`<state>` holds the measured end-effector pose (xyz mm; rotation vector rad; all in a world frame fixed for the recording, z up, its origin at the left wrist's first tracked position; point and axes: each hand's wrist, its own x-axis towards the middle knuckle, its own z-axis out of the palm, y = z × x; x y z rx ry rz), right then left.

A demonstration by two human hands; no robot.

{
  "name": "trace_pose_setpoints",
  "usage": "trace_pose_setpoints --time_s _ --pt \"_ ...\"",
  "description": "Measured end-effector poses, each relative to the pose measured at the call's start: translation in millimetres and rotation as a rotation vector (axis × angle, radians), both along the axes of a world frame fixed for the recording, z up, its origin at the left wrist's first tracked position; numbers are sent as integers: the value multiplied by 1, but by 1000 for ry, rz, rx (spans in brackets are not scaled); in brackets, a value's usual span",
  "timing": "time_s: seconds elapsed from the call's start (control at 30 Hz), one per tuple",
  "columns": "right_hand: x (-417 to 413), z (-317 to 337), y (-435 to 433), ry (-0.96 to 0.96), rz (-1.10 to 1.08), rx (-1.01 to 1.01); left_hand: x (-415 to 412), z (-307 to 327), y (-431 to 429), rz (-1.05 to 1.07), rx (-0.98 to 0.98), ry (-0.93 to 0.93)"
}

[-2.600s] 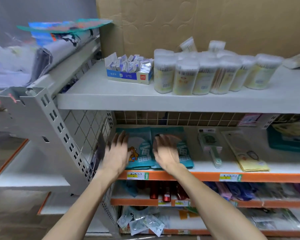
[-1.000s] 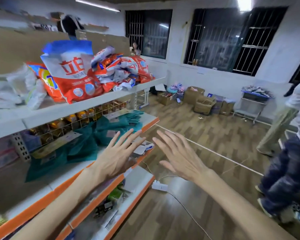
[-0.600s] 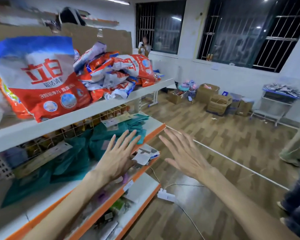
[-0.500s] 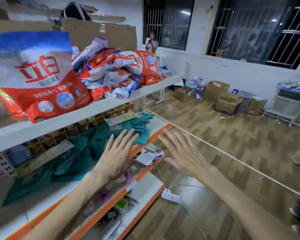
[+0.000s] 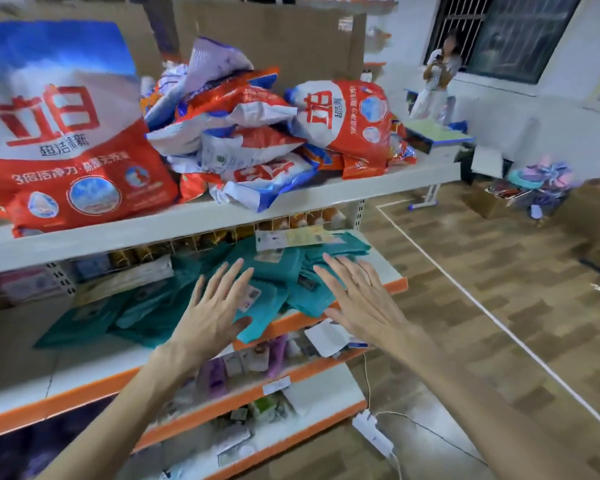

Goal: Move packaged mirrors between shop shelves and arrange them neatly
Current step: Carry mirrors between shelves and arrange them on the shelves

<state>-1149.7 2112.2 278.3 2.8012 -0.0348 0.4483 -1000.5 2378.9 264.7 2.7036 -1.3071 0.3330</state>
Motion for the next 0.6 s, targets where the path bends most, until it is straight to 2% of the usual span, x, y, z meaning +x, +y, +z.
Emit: trace_pose_setpoints --time_s 0.3,0.47,0.6 --pt "77 -39 -27 40 169 114 13 -33 2 241 86 41" --pt "103 -43 -52 49 164 86 44 -45 -25 240 83 73" --pt "123 -36 -79 23 175 60 62 -46 -54 204 39 5"
